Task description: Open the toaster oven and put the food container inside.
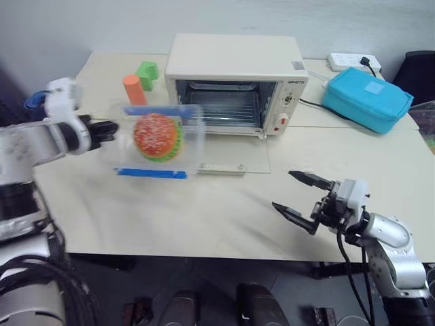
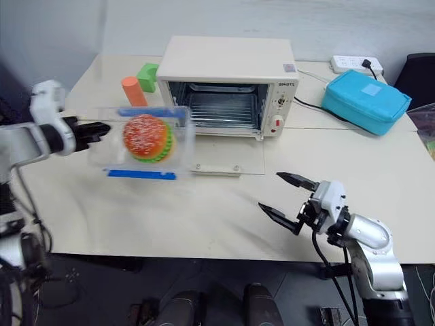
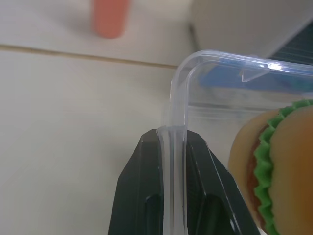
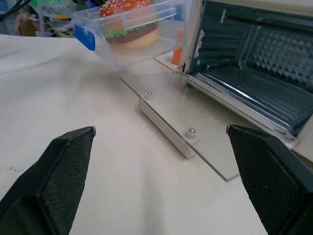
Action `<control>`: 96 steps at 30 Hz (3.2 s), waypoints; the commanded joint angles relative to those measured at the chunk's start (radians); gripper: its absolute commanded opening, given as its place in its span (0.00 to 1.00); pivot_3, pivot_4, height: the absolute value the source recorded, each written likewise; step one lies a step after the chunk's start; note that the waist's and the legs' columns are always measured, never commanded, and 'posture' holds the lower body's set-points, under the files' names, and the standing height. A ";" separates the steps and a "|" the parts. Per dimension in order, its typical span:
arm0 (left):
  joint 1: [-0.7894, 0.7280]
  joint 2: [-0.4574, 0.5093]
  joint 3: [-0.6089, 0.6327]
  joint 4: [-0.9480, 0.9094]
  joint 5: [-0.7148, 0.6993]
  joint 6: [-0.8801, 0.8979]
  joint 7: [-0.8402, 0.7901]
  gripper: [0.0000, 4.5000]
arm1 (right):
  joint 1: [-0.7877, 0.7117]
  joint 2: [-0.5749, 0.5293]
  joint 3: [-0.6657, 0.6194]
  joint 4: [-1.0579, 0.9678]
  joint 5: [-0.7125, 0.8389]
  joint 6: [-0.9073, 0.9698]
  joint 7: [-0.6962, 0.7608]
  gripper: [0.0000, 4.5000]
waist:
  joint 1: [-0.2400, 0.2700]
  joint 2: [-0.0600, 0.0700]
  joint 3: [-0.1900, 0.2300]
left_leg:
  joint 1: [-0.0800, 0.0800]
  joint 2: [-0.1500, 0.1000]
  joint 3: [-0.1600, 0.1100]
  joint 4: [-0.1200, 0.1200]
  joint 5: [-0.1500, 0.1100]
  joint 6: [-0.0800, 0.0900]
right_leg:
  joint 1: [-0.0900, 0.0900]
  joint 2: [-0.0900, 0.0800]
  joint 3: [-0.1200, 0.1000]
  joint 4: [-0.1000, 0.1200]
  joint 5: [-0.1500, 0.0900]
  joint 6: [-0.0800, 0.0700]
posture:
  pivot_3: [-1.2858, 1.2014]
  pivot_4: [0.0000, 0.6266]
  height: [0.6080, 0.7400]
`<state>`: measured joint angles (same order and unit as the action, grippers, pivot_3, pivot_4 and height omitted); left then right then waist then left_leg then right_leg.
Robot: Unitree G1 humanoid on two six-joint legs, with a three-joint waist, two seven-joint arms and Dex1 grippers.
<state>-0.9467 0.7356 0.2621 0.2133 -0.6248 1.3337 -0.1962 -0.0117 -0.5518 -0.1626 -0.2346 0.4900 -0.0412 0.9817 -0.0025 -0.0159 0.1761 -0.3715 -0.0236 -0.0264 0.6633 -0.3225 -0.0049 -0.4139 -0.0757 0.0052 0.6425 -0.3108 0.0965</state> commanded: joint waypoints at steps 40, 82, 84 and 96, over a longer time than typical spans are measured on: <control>0.396 -0.082 -0.216 -0.091 0.223 -0.908 -0.784 0.01 | -0.297 0.010 0.226 0.121 -0.116 0.217 -0.139 0.18 | 0.020 0.002 0.001 | 0.001 0.000 0.001 0.001 0.001 0.002 | 0.002 -0.003 0.001 -0.006 0.000 0.000 | 0.52 0.24 1.00; 0.334 -0.270 -0.069 0.096 0.252 -1.092 -0.533 0.00 | -0.767 0.170 0.115 0.705 -0.208 0.110 -0.137 0.01 | -0.036 0.002 0.001 | -0.007 0.002 0.010 0.001 0.001 0.002 | -0.014 -0.003 -0.001 0.005 0.002 0.003 | 0.52 0.24 1.00; 0.414 -0.205 -0.070 -0.011 0.232 -1.046 -0.587 0.04 | -0.686 0.124 0.106 0.561 -0.179 0.199 -0.127 0.00 | -0.034 0.002 0.001 | -0.008 0.002 0.009 0.001 0.000 0.001 | -0.015 -0.003 -0.001 0.005 0.002 0.003 | 0.52 0.24 1.00; 0.685 0.067 0.055 -0.113 0.024 -1.142 -1.140 0.79 | -0.569 0.014 0.180 0.840 -0.300 -0.092 0.100 0.00 | -0.027 0.004 0.002 | 0.001 0.003 0.010 0.000 -0.001 0.005 | -0.005 -0.003 -0.001 -0.004 0.001 0.001 | 0.52 0.24 1.00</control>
<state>-0.2502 0.7892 0.3011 0.1310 -0.5567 0.1771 -1.3099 -0.5545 -0.5467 0.0119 0.5750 0.1893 -0.0654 1.0512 -0.0298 -0.0116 0.1784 -0.3702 -0.0208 -0.0159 0.6636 -0.3238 0.0003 -0.4186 -0.0788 0.0043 0.6389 -0.3097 0.0978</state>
